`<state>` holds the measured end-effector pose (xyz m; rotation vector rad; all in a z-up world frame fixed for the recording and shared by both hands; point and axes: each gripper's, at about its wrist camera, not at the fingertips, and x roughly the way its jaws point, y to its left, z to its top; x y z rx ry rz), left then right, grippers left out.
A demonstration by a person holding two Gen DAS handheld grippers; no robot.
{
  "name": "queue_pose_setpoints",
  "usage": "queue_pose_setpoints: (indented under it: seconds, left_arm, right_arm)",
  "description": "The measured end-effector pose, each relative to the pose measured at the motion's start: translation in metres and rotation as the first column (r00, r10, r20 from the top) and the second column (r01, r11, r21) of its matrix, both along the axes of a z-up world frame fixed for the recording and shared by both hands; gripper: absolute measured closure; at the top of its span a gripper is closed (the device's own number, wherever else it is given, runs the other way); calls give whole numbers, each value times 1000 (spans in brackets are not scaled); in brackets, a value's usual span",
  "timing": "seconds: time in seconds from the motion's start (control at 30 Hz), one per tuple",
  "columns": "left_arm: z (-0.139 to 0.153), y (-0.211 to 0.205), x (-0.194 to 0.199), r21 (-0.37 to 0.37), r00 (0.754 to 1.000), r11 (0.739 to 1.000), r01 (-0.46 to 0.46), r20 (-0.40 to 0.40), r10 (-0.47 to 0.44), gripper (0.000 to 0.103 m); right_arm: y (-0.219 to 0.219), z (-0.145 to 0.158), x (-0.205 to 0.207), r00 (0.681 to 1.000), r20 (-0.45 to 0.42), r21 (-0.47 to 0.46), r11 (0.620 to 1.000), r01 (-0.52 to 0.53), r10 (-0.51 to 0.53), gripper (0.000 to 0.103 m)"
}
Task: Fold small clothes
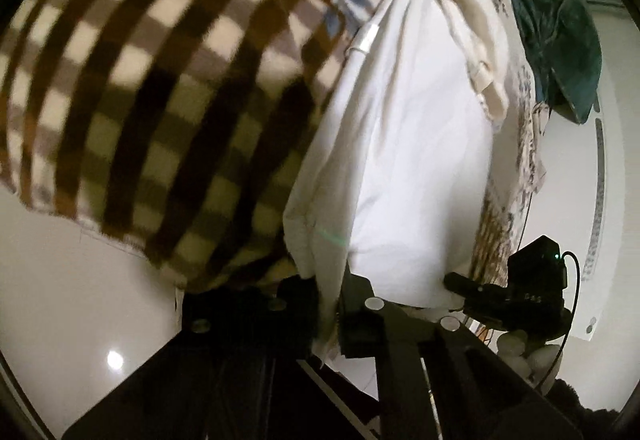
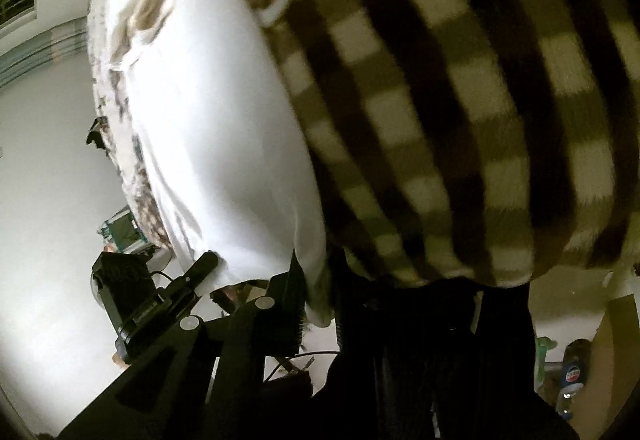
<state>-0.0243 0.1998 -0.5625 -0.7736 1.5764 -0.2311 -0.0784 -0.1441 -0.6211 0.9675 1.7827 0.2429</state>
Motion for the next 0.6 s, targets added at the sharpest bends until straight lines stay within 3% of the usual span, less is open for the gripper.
queue_pose_setpoints:
  seconds: [0.27,0.47,0.6]
  left_arm:
    - [47,0,18,-30,996,998,-56,65,58,98]
    - [86,-8,91,-83,982,993,-89,162,102,98]
    - [92,-14,156,-92,967,991,-99,225,118,98]
  right_arm:
    - [-4,52,17,998,66,60,998,17,-21,94]
    - [-17,98,70,985,145,115,990,76,-92,94]
    - [-19,115,129,967,213,125,986,113,-138,94]
